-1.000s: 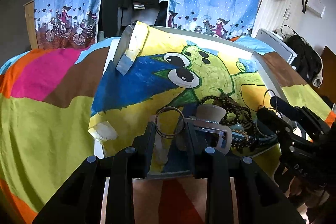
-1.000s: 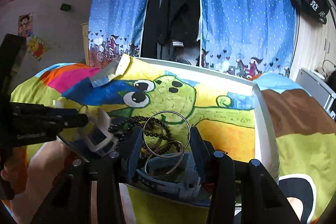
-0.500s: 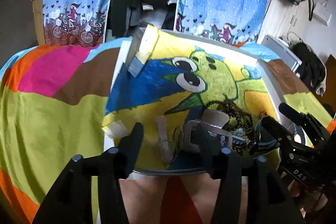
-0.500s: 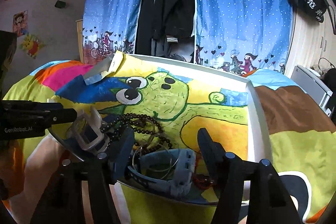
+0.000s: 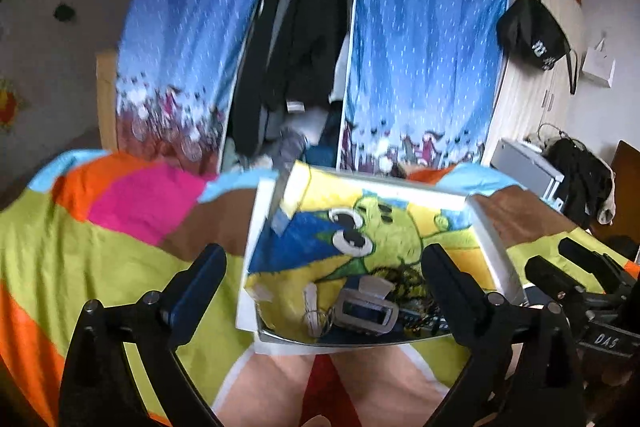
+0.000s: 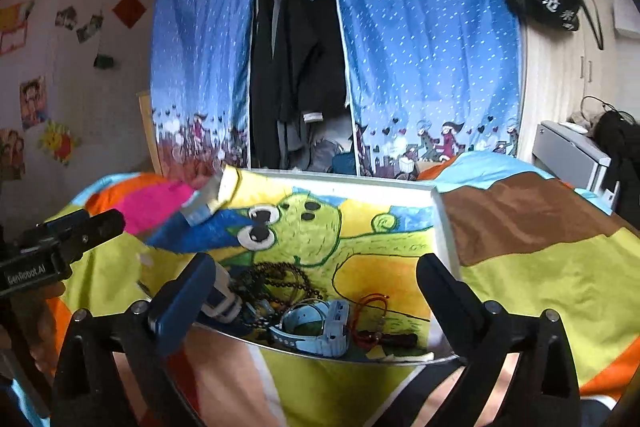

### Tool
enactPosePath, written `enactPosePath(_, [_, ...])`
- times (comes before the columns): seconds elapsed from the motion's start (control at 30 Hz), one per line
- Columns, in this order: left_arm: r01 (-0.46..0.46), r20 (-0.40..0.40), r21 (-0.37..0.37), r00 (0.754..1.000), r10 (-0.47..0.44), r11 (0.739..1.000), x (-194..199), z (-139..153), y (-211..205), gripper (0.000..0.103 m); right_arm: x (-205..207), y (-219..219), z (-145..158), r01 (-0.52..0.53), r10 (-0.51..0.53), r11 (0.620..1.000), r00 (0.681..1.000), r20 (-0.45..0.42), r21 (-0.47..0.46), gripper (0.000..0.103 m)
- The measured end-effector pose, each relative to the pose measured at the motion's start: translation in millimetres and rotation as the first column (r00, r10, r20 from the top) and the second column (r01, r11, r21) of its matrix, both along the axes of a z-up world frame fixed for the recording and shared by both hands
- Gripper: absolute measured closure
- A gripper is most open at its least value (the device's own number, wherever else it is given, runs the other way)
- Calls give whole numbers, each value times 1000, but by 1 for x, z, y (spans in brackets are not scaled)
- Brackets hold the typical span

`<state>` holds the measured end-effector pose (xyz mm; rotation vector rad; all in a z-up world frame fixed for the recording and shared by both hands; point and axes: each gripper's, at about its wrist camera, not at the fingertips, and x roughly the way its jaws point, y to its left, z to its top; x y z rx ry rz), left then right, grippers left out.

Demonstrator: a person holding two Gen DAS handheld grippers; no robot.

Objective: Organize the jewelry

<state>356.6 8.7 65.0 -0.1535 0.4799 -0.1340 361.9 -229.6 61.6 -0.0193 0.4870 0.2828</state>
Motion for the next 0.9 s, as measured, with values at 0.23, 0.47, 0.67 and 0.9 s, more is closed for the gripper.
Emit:
enactPosePath(0.23, [16, 67, 19, 998, -17, 1000, -51, 31, -1, 7, -48, -7, 40, 2, -4, 999, 998, 56, 44, 0])
enactPosePath(0.47, [26, 94, 26, 995, -28, 999, -114, 50, 0, 6, -111, -8, 69, -31, 25, 998, 994, 108, 48, 0])
enactPosePath(0.67, [29, 111, 37, 993, -33, 999, -173, 57, 1, 6, -165, -11, 82, -40, 33, 998, 990, 138, 52, 0])
enactPosePath(0.9, [37, 88, 39, 995, -40, 999, -230, 47, 1, 6, -233, -6, 76, -48, 41, 998, 986, 162, 39, 0])
